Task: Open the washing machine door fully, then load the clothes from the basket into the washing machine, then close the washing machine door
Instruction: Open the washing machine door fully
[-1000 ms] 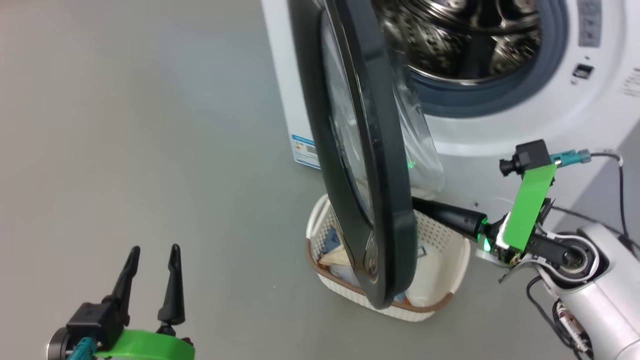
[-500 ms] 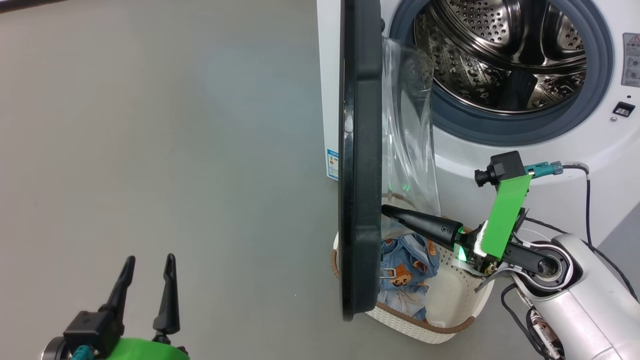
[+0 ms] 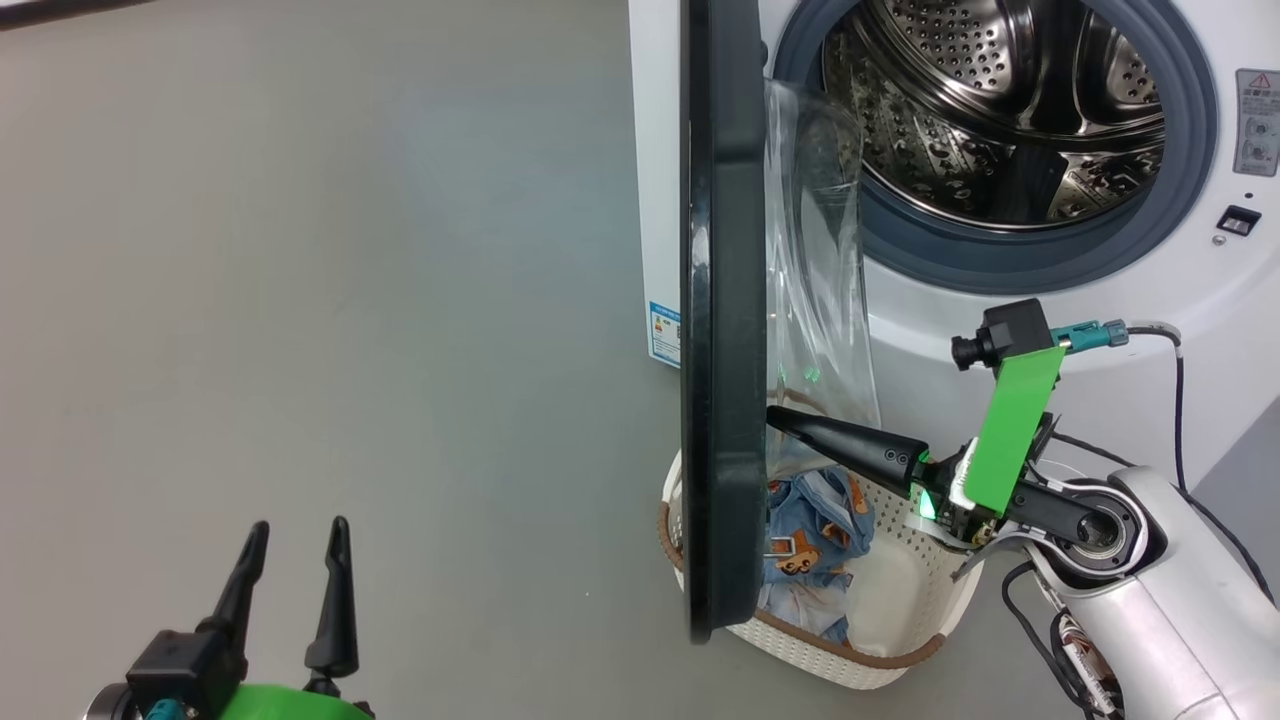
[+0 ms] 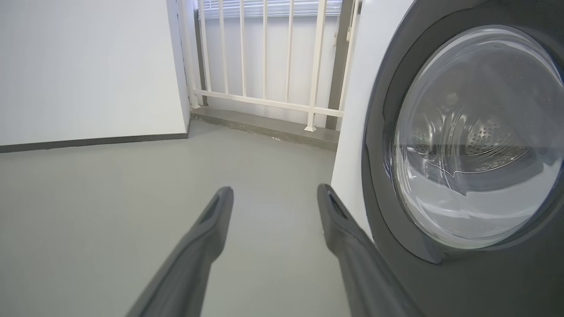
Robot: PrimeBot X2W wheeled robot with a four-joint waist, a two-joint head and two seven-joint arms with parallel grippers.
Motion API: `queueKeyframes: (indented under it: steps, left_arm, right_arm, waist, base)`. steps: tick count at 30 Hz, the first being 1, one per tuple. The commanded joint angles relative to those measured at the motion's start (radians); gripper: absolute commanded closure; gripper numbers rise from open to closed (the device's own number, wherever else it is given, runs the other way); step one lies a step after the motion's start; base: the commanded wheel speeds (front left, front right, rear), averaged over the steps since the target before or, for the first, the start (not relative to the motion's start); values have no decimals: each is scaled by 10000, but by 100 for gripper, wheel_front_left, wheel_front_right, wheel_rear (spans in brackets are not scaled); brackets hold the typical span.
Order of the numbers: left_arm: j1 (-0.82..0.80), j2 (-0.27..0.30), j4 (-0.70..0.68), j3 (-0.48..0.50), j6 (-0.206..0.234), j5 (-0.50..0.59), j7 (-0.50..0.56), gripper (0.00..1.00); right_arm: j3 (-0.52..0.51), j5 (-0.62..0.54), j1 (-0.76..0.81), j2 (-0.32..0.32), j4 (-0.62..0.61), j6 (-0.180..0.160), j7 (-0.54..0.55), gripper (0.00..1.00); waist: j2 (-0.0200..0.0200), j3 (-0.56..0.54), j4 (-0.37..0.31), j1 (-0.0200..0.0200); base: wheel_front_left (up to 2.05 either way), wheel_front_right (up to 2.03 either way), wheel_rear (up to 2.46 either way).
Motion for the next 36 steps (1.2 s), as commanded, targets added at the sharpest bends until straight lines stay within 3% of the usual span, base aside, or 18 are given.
queueKeyframes:
  steps: [1,19,25,27,28,36]
  left_arm:
    - [-252,191,-212,270,-84,70,-80,0]
    - [-255,180,-183,324,-97,108,-80,0]
    - [-265,179,-210,326,-99,119,-80,0]
    - [-257,179,-227,320,-100,114,-80,0]
    - [-253,179,-239,321,-100,111,-80,0]
    - [-209,177,-408,435,-101,103,-80,0]
  right_arm:
    - [-48,-71,135,144,-261,17,37,100]
    - [-581,-573,346,332,-531,17,131,97]
    - [-699,-768,433,358,-800,17,45,43]
    - [-752,-837,461,353,-896,17,-18,7]
    - [-773,-888,474,345,-937,17,-60,0]
    - [-923,-1284,613,303,-1473,17,-551,0]
  waist:
    - [0,-17,-15,0]
    - [0,-159,-514,0]
    - [0,-212,-900,0]
    - [0,-212,-1044,0]
    - [0,-210,-1120,0]
    - [0,-151,-1808,0]
  base:
    - [0,0,0]
    - [0,0,0]
    - [0,0,0]
    - [0,0,0]
    - [0,0,0]
    - [0,0,0]
